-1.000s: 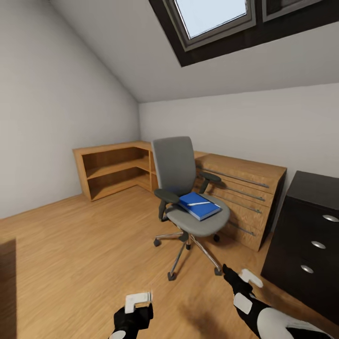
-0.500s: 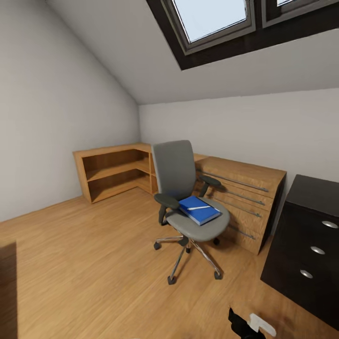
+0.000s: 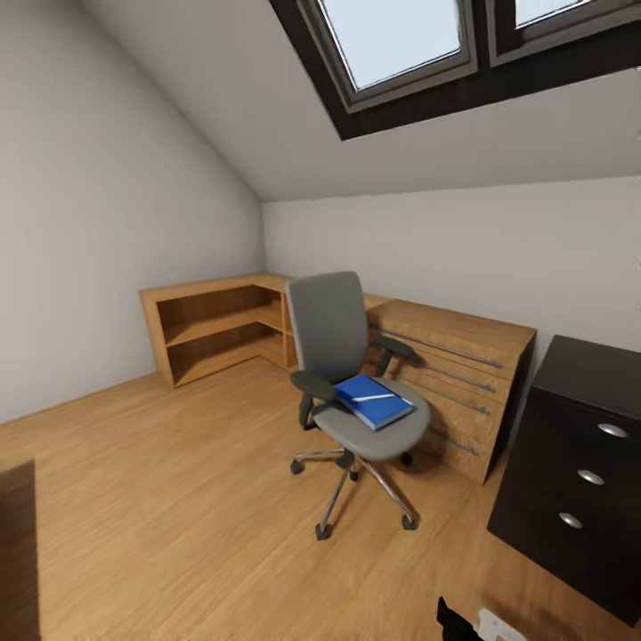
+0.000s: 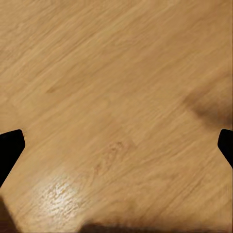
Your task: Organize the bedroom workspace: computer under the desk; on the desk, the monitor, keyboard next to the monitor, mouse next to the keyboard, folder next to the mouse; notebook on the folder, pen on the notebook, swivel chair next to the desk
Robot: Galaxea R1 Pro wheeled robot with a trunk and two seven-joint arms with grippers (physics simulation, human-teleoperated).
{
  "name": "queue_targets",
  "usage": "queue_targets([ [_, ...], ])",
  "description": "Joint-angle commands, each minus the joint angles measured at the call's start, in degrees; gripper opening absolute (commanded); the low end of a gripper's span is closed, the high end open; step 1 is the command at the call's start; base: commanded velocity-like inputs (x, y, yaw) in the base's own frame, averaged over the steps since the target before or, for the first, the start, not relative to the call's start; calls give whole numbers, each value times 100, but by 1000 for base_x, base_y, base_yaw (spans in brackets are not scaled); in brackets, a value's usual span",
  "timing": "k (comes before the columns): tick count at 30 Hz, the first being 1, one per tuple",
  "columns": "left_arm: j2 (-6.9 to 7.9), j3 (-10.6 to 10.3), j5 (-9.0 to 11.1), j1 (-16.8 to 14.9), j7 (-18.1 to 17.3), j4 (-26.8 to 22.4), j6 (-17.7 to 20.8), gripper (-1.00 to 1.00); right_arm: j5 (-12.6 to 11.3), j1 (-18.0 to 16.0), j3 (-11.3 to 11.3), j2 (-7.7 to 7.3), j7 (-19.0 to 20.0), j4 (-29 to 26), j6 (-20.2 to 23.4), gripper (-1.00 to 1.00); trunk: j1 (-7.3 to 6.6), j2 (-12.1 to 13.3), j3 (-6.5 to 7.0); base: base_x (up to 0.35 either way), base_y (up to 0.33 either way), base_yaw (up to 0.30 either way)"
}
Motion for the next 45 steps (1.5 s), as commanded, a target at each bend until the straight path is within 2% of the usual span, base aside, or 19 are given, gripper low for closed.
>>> queue_targets([
  [1, 8, -34, 60, -4, 47, -3, -19, 100, 18, -5, -47, -1, 22, 13, -24, 100, -26, 38, 13, -269, -148, 0],
  [6, 13, -30, 70, -4, 48, -2, -41, 100, 36, 9, -40, 4, 26, 7, -43, 100, -136, 239, 102, -253, -201, 0],
  [12, 13, 256, 79, -4, 11, -2, -48, 100, 64, 13, -38, 6, 30, 4, -60, 100, -268, 480, 210, -18, -15, 0],
  [23, 13, 300, 79, -4, 8, -2, -48, 100, 64, 14, -38, 15, 30, 4, -60, 100, -509, 921, 408, -20, 0, 0],
  [27, 13, 301, 79, -4, 8, -2, -48, 100, 70, 14, -38, 8, 30, 4, -63, 100, -597, 1081, 479, -258, 0, 0],
  [30, 13, 301, 79, -4, 8, -2, -48, 100, 191, 14, -38, 9, 30, 4, -68, 100, -663, 1202, 533, -325, 0, 0],
  [33, 13, 337, 79, -4, 8, -2, -51, 100, 434, 20, -38, 13, 30, 4, -61, 100, -729, 1322, 587, -335, 0, 0],
  [36, 13, 499, 78, -4, 8, -2, -52, 100, 450, 29, -38, 15, 30, 4, -60, 100, -795, 1442, 641, -340, 0, 0],
  [45, 13, 537, 73, -4, 8, -2, -56, 100, 459, 31, -38, 7, 33, 4, -67, 100, -993, 1803, 796, -340, 0, 0],
])
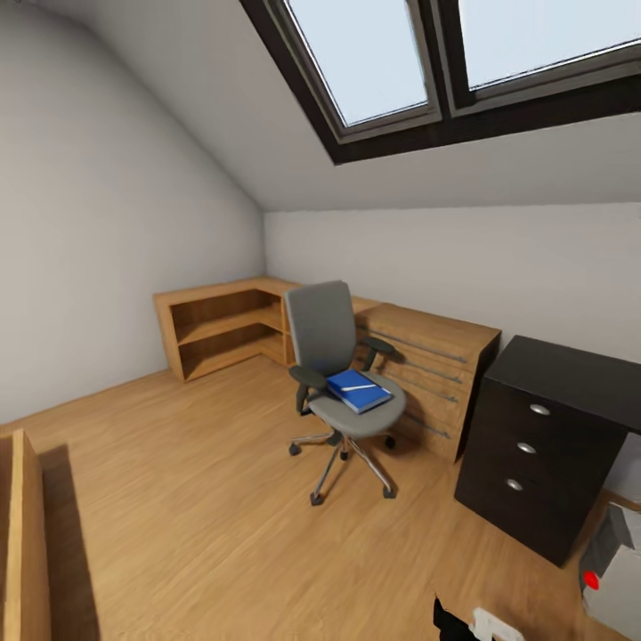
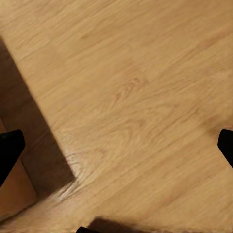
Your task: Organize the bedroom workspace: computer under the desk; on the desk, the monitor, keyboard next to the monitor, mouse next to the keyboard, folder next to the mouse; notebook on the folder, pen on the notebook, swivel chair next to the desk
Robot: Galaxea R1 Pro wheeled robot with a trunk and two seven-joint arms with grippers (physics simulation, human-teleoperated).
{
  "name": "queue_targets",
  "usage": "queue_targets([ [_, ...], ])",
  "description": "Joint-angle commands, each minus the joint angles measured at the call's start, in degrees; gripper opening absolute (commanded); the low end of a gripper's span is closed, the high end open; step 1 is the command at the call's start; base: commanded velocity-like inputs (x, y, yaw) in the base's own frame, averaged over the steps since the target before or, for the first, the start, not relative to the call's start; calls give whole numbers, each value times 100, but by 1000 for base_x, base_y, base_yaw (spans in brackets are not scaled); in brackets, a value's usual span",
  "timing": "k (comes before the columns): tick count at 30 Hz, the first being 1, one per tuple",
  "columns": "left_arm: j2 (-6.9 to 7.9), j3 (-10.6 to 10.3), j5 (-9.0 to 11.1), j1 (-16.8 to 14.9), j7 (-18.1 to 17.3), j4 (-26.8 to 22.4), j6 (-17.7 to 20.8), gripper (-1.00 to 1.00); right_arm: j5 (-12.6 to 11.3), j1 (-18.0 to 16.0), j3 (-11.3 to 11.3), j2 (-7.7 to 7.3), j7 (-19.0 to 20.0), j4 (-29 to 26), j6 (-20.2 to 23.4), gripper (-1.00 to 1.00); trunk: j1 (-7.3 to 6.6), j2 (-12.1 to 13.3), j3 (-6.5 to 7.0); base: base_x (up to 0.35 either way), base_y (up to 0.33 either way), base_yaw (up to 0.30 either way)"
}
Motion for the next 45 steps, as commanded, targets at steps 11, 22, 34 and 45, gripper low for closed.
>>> queue_targets([
  [11, 5, -31, 58, -3, 42, -3, -13, 100, 28, -7, -46, -1, 21, 12, -27, 100, -247, 439, 100, -341, 0, 0],
  [22, 5, -24, 58, -3, 42, -3, -13, 100, 53, -6, -46, -1, 23, 12, -27, 100, -488, 880, 197, -341, 0, 0],
  [34, 5, -24, 58, -3, 42, -3, -13, 100, 300, -5, -46, -1, 20, 12, -27, 100, -752, 1362, 318, -341, 0, -134],
  [45, 5, -20, 58, -3, 42, -3, -13, 100, 806, 52, -46, 7, 21, 19, -27, 100, -993, 1803, 443, -164, 0, -204],
])
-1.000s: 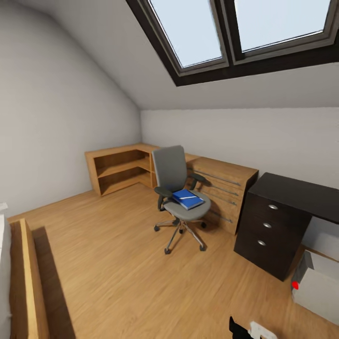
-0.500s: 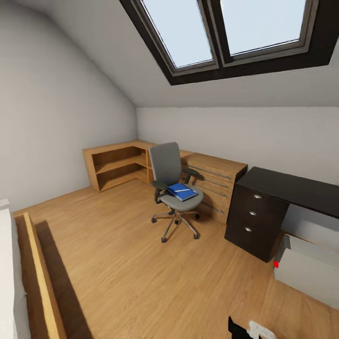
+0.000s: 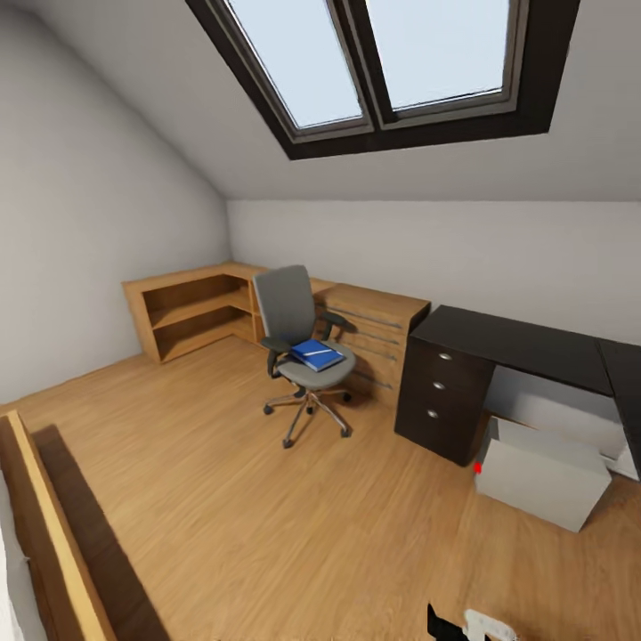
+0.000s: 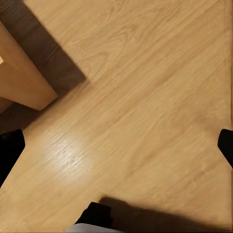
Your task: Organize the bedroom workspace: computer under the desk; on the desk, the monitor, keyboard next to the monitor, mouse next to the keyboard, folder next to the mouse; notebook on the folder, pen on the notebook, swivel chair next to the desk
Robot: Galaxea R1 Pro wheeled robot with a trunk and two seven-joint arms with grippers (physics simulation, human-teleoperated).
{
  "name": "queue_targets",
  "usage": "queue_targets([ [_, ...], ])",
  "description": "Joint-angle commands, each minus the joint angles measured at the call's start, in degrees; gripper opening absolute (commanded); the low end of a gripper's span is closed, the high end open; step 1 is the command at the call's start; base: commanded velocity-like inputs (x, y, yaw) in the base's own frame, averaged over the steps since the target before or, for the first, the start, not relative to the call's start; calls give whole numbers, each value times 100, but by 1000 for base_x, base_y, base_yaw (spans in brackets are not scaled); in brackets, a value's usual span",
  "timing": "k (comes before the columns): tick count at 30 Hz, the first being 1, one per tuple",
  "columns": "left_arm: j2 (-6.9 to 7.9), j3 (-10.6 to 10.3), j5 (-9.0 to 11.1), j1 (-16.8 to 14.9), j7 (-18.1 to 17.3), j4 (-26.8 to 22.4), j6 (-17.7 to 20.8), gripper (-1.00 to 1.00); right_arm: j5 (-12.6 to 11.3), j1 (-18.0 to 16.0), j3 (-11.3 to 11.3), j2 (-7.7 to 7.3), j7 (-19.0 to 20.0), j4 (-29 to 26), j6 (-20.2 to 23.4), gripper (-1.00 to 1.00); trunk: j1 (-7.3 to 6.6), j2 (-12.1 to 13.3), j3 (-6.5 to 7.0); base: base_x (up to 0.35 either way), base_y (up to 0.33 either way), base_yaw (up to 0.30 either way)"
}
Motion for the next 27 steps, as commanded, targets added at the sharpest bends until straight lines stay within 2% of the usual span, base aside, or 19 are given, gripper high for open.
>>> queue_targets([
  [1, 6, -33, 60, -3, 42, -4, -12, 100, 82, -6, -47, 1, 22, 13, -25, 100, -25, 38, 6, -243, 0, -211],
  [6, 6, -29, 60, -3, 42, -4, -12, 100, 203, -3, -47, 1, 22, 14, -25, 100, -135, 238, 65, -303, 0, -220],
  [24, 6, -29, 60, -3, 42, -4, -20, 100, 227, 78, -43, 9, 23, 14, -181, 100, -530, 960, 353, -339, 0, -270],
  [27, 4, -29, 55, -3, 42, -4, -118, 100, 229, 83, -39, 10, 25, 14, -183, 100, -596, 1080, 406, -341, 0, -285],
])
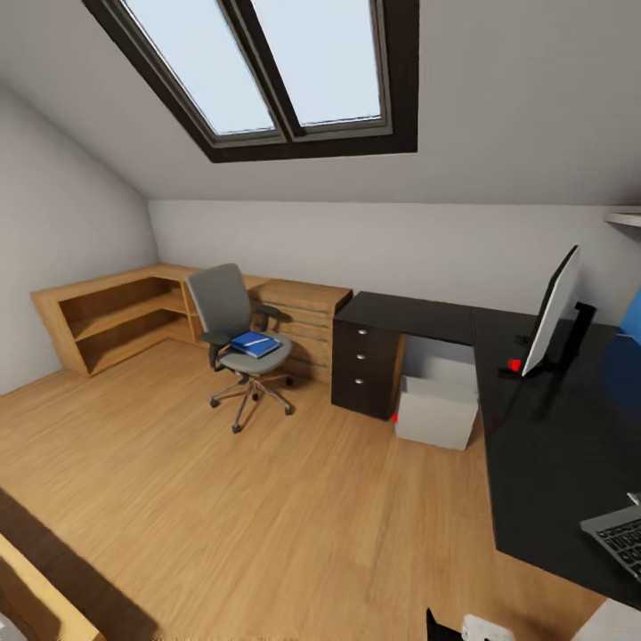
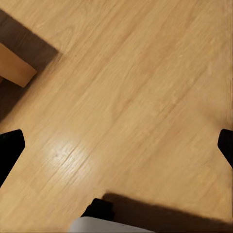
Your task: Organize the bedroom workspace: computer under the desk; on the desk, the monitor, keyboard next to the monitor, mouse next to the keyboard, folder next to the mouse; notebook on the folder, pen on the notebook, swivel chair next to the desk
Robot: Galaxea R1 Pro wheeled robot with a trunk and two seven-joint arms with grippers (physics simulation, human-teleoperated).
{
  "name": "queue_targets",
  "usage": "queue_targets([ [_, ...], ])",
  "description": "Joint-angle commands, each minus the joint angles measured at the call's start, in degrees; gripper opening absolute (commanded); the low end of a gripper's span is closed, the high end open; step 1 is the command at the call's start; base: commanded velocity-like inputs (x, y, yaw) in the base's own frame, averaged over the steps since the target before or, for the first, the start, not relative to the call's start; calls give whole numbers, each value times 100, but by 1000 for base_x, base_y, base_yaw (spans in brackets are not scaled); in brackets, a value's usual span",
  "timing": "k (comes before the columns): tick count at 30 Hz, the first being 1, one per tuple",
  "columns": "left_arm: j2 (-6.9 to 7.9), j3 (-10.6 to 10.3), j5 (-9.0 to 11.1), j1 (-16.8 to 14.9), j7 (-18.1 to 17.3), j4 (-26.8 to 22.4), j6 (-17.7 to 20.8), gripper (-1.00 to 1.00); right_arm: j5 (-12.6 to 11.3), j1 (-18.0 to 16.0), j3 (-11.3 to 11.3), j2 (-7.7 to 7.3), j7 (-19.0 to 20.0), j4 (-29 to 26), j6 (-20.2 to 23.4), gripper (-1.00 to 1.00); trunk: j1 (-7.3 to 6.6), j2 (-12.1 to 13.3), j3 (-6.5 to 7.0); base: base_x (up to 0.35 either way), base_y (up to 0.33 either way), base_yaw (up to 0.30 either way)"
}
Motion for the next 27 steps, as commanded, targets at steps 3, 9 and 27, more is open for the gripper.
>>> queue_targets([
  [3, 1, -43, 54, -3, 47, -1, -111, 100, 3, -6, -50, -1, 21, 13, -25, 100, -70, 117, 48, -341, -34, -161],
  [9, -8, -78, 35, -3, 67, -1, -152, 100, 9, 23, -53, -13, 27, 8, -31, 100, -202, 358, 155, -302, -196, -23],
  [27, -1, -48, 52, -3, 39, 2, -165, 100, 141, 38, -52, 0, 20, 13, -30, 100, -334, 599, 263, -89, -75, -57],
])
